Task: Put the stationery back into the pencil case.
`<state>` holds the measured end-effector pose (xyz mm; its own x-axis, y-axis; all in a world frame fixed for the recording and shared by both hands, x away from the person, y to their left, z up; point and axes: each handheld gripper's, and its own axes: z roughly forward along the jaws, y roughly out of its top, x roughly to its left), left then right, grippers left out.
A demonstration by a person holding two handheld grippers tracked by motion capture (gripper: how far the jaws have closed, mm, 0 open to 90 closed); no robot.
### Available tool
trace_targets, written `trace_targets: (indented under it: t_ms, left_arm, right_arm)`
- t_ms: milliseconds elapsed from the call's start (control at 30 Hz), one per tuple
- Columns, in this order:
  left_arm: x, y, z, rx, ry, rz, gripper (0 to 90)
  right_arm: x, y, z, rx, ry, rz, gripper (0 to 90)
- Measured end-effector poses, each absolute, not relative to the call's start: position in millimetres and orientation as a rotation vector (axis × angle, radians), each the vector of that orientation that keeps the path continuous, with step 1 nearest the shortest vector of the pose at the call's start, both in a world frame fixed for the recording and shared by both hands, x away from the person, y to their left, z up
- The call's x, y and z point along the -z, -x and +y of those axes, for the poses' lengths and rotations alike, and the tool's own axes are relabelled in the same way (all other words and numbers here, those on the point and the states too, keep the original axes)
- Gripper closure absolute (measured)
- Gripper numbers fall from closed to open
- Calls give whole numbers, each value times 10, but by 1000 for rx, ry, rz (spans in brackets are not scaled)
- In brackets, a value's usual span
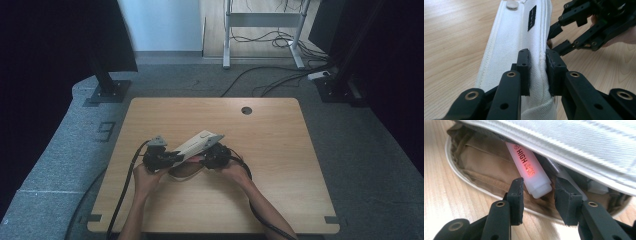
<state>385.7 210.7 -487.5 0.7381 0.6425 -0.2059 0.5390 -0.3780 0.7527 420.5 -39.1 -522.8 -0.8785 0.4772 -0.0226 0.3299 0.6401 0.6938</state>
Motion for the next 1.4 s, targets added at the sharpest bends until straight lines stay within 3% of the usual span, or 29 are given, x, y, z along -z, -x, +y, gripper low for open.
trace_targets:
  t_ms: [267,567,967,1400]
  left_arm:
    - [4901,-3836,2075,-133,-2083,882,720]
    - [4951,-3785,2020,-86,-2114,854,645]
    - [4997,-3571,2044,-77,-2152,867,559]
    - [5105,-3570,2019,-101,-2174,888,580]
  right_arm:
    - [5157,-4198,-515,-1083,-697,2628,578]
    - [5157,-4188,-619,-1096,-727,2616,643]
    - [5160,-4152,-810,-1124,-795,2591,631]
    - [5167,-4126,-888,-1138,-803,2582,612]
